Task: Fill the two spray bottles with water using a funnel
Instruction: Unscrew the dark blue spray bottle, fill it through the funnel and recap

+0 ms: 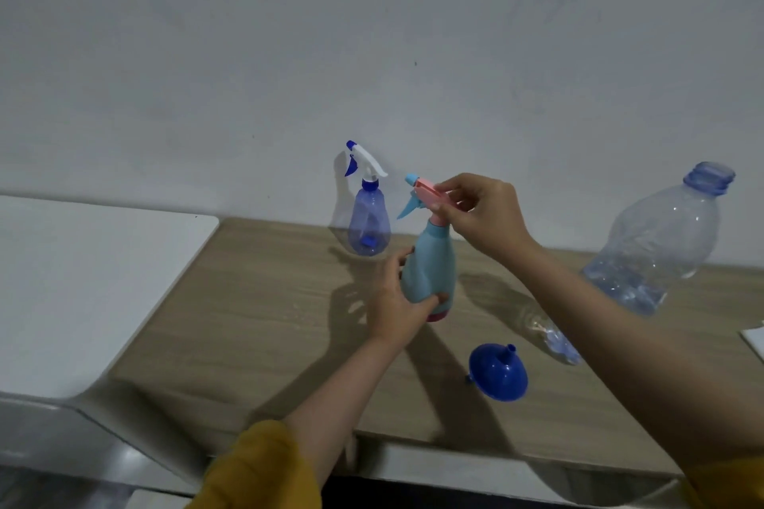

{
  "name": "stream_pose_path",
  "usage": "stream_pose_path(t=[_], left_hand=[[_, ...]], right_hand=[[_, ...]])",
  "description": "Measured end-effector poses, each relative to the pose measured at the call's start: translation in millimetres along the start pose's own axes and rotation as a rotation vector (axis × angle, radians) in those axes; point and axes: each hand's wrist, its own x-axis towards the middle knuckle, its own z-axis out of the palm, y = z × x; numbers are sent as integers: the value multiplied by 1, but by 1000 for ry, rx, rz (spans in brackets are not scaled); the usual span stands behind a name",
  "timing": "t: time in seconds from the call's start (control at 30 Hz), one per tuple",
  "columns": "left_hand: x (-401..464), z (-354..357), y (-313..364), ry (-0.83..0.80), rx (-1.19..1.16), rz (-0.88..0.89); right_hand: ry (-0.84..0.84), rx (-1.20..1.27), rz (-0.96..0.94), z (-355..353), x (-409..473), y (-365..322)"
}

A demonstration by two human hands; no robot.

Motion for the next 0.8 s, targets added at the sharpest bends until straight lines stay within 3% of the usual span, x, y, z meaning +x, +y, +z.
stream_pose_path(t=[0.33,0.5,0.8], left_hand=[[83,53,-10,33,126,-14],[107,68,-12,45,308,-12],[130,89,-42,45,287,-45]], right_hand=[[-27,-12,79,3,66,55],[-68,-21,155,11,91,87],[-107,10,219,25,108,115]])
